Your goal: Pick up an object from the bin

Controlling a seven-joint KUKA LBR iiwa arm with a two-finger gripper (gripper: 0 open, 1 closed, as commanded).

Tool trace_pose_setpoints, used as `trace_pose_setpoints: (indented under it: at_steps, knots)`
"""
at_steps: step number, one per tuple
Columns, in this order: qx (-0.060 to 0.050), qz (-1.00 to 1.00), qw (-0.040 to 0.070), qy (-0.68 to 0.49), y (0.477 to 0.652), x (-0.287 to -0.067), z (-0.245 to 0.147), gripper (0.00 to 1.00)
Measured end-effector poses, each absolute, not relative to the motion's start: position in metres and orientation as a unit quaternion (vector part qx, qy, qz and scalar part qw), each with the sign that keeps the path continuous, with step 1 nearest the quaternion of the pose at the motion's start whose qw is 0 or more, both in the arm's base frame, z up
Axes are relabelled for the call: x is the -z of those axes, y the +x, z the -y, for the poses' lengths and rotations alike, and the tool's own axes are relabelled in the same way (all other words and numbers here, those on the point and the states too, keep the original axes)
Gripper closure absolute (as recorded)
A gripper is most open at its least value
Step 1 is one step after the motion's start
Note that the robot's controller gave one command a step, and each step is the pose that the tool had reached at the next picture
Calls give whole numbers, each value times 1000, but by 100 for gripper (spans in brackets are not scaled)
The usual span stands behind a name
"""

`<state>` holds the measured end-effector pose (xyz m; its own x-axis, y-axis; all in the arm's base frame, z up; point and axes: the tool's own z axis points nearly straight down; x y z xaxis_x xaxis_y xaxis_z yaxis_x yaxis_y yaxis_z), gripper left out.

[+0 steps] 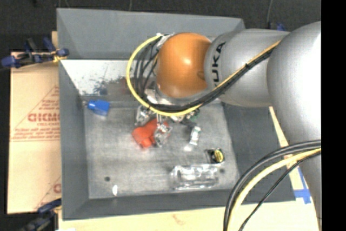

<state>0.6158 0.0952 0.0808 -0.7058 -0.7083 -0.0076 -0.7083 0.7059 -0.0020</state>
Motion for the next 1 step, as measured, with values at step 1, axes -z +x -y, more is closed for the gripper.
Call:
trace_pose_setpoints:
  at_steps: [1]
  knots:
    - [1, -872, 6, -489, 607, -201, -146, 100]
